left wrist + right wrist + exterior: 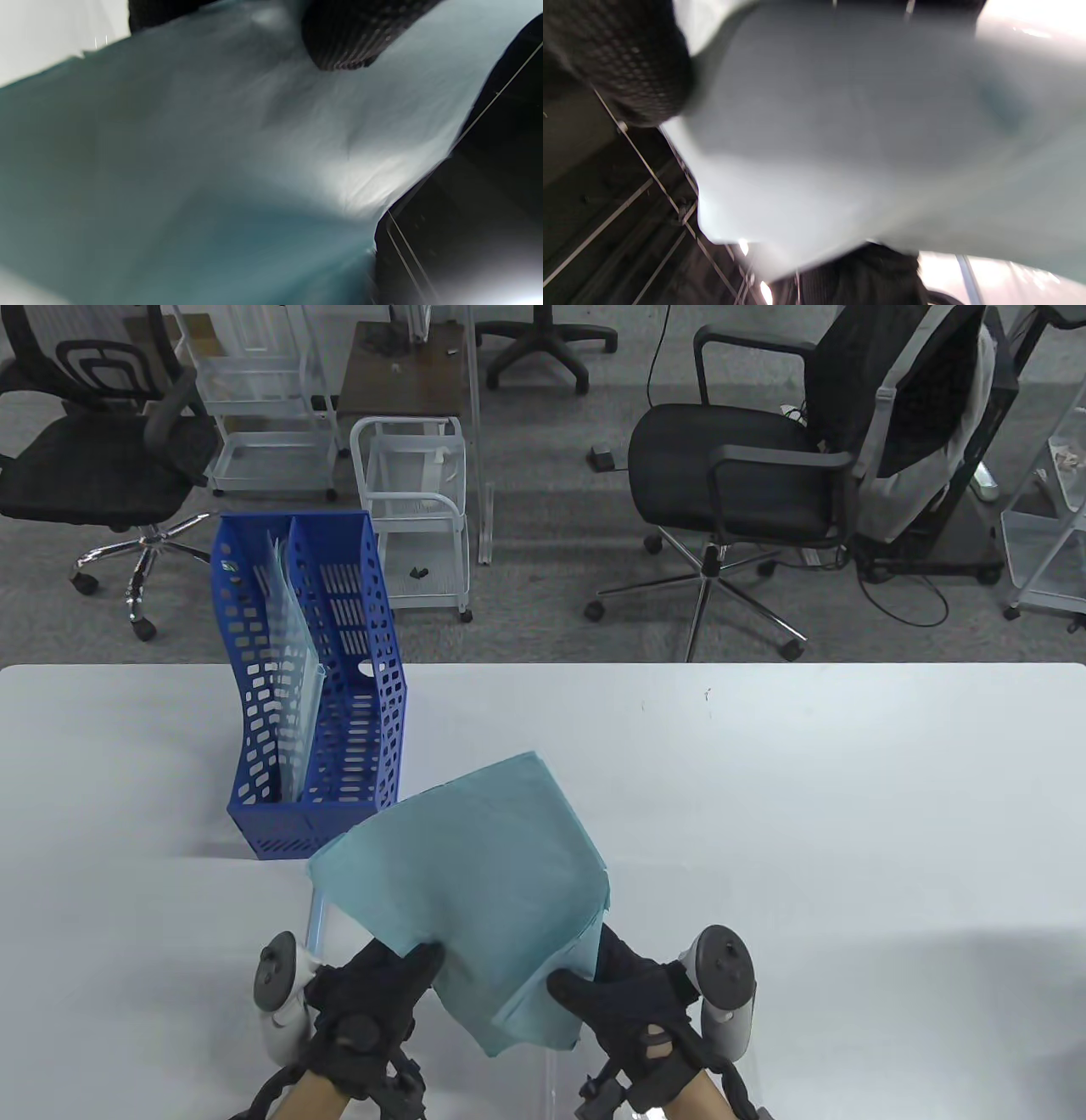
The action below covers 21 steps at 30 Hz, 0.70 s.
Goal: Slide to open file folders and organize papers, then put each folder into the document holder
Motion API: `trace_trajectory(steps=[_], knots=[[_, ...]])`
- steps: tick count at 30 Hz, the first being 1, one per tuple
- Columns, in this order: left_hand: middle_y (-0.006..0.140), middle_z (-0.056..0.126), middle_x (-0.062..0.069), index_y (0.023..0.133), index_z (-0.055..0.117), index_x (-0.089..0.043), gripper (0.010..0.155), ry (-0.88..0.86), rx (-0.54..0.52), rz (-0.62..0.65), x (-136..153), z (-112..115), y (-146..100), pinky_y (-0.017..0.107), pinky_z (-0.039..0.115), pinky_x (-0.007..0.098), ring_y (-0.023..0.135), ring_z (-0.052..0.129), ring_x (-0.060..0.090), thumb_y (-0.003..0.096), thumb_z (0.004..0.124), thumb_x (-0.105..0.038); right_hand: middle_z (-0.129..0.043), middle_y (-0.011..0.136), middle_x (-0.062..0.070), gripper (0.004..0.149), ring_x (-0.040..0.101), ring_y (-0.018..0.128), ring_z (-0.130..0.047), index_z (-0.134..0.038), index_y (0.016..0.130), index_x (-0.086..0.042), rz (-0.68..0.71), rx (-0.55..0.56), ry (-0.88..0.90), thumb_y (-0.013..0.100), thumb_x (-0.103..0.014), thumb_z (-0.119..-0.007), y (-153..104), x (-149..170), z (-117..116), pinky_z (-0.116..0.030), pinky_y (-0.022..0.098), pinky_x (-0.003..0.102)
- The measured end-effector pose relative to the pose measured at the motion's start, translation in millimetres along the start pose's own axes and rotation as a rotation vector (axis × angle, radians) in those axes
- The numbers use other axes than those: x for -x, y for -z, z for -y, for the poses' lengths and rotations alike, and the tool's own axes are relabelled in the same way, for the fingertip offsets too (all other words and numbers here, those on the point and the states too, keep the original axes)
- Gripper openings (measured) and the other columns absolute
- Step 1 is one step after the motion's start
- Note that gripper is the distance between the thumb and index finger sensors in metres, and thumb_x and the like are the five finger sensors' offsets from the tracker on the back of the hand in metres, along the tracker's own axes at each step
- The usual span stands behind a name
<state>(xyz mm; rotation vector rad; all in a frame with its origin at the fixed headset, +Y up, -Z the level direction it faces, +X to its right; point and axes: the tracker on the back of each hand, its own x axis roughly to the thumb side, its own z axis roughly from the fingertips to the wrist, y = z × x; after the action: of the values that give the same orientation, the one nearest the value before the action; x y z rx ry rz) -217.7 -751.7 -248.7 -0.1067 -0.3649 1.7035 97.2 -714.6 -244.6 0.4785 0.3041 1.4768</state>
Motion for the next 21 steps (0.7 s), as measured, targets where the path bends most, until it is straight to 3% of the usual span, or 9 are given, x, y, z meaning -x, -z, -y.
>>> trace_trajectory(steps=[1, 6, 10, 14, 16, 19, 21], knots=[[0.079, 0.103, 0.000, 0.092, 0.088, -0.031, 0.045, 0.030, -0.005, -0.004, -2.0, -4.6, 0.0, 0.049, 0.091, 0.045, 0.058, 0.112, 0.023, 0.0473, 0.086, -0.036, -0.063, 0.111, 0.005, 0.091, 0.040, 0.094, -0.078, -0.044, 0.106, -0.024, 0.016, -0.023, 0.025, 0.034, -0.064, -0.085, -2.9, -0.9, 8.4, -0.065, 0.069, 0.063], [0.078, 0.103, 0.001, 0.091, 0.089, -0.031, 0.044, 0.039, 0.044, -0.020, -5.8, -8.2, 2.2, 0.048, 0.091, 0.045, 0.056, 0.112, 0.024, 0.0476, 0.086, -0.036, -0.066, 0.110, 0.010, 0.092, 0.044, 0.089, -0.083, -0.045, 0.107, -0.021, 0.034, 0.106, 0.160, 0.036, -0.067, -0.083, -18.1, -6.6, 55.1, -0.070, 0.065, 0.063], [0.077, 0.103, 0.001, 0.091, 0.089, -0.030, 0.044, 0.100, 0.123, -0.030, -10.3, 1.1, 3.9, 0.047, 0.091, 0.045, 0.055, 0.112, 0.023, 0.0474, 0.086, -0.036, -0.070, 0.107, 0.011, 0.089, 0.042, 0.084, -0.087, -0.049, 0.106, -0.020, -0.005, 0.208, -0.069, 0.037, -0.063, -0.084, -27.1, -20.0, 73.7, -0.072, 0.063, 0.061], [0.077, 0.104, 0.001, 0.091, 0.089, -0.029, 0.044, 0.130, 0.198, -0.040, -15.1, 13.6, 5.1, 0.047, 0.091, 0.045, 0.055, 0.113, 0.023, 0.0473, 0.086, -0.036, -0.076, 0.103, 0.009, 0.084, 0.037, 0.079, -0.092, -0.054, 0.104, -0.020, 0.014, 0.236, -0.179, 0.037, -0.059, -0.086, -31.0, -33.4, 72.4, -0.076, 0.061, 0.056], [0.077, 0.104, 0.002, 0.091, 0.089, -0.029, 0.044, 0.150, 0.244, -0.044, -17.7, 21.1, 6.2, 0.048, 0.091, 0.045, 0.055, 0.113, 0.024, 0.0476, 0.086, -0.036, -0.090, 0.090, 0.006, 0.073, 0.031, 0.068, -0.099, -0.068, 0.098, -0.018, 0.002, 0.273, -0.193, 0.037, -0.054, -0.088, -32.9, -37.0, 72.1, -0.081, 0.055, 0.052], [0.077, 0.104, 0.003, 0.092, 0.088, -0.026, 0.045, 0.165, 0.273, -0.089, -18.5, 31.8, 8.5, 0.048, 0.091, 0.045, 0.056, 0.113, 0.024, 0.0481, 0.085, -0.036, -0.107, 0.061, -0.001, 0.044, 0.022, 0.044, -0.108, -0.091, 0.076, -0.021, -0.036, 0.361, -0.251, 0.038, -0.043, -0.090, -37.0, -39.0, 76.7, -0.090, 0.043, 0.044], [0.078, 0.103, 0.004, 0.093, 0.086, -0.024, 0.046, 0.168, 0.266, -0.121, -17.4, 38.1, 10.2, 0.048, 0.091, 0.046, 0.057, 0.113, 0.025, 0.0486, 0.084, -0.037, -0.108, 0.056, -0.001, 0.043, 0.019, 0.039, -0.109, -0.093, 0.073, -0.020, -0.085, 0.416, -0.288, 0.037, -0.042, -0.091, -41.2, -39.2, 83.0, -0.092, 0.040, 0.042]])
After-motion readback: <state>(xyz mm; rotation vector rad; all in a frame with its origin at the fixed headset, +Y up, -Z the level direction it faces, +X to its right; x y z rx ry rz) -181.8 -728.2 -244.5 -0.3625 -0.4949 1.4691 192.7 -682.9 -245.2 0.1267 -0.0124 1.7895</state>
